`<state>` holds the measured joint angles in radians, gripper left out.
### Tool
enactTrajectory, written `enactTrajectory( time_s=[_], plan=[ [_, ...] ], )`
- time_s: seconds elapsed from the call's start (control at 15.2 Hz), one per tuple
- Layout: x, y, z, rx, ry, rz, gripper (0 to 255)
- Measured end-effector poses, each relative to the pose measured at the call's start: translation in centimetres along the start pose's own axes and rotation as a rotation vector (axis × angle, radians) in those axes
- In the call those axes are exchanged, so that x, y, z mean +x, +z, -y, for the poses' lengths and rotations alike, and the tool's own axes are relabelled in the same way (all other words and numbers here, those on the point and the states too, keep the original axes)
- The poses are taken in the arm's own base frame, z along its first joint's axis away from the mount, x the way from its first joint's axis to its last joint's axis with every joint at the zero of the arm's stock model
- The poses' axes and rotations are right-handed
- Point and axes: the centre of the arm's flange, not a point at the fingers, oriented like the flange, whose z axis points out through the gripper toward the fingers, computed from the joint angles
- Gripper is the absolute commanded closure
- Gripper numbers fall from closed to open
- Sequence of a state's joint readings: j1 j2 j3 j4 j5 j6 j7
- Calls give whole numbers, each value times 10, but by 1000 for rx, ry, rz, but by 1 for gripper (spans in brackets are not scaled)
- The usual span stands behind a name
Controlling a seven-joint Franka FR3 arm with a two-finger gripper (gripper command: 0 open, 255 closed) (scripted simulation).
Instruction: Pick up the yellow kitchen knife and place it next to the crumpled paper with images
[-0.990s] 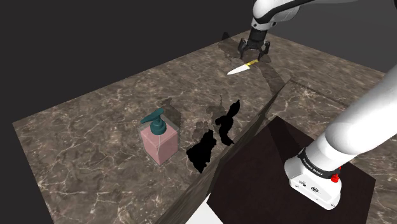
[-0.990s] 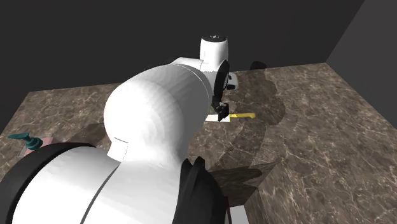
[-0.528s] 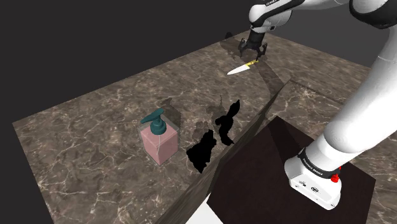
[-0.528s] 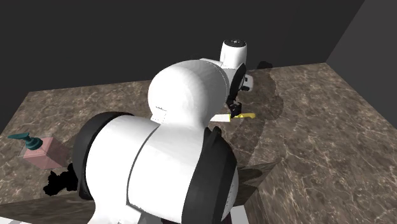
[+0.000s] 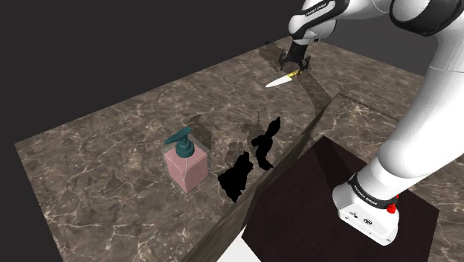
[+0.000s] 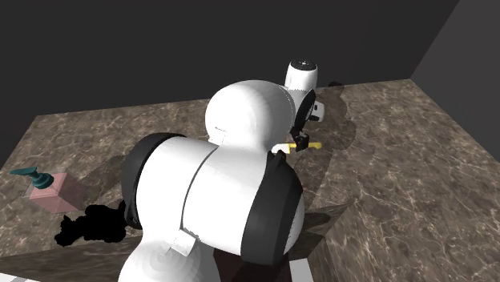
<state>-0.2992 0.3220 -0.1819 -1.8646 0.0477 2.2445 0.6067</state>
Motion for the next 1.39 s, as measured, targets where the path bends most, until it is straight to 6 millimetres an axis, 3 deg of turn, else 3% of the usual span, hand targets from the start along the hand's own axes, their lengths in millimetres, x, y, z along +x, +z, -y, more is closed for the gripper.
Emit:
enactTrajectory(
  time_s=[0.2,0.53,0.59,1.39],
  plan=[
    [0,11,1,0,0,0,0],
    [0,13,1,0,0,0,0],
    [0,13,1,0,0,0,255],
    [1,7,1,0,0,-1,255]
  ],
)
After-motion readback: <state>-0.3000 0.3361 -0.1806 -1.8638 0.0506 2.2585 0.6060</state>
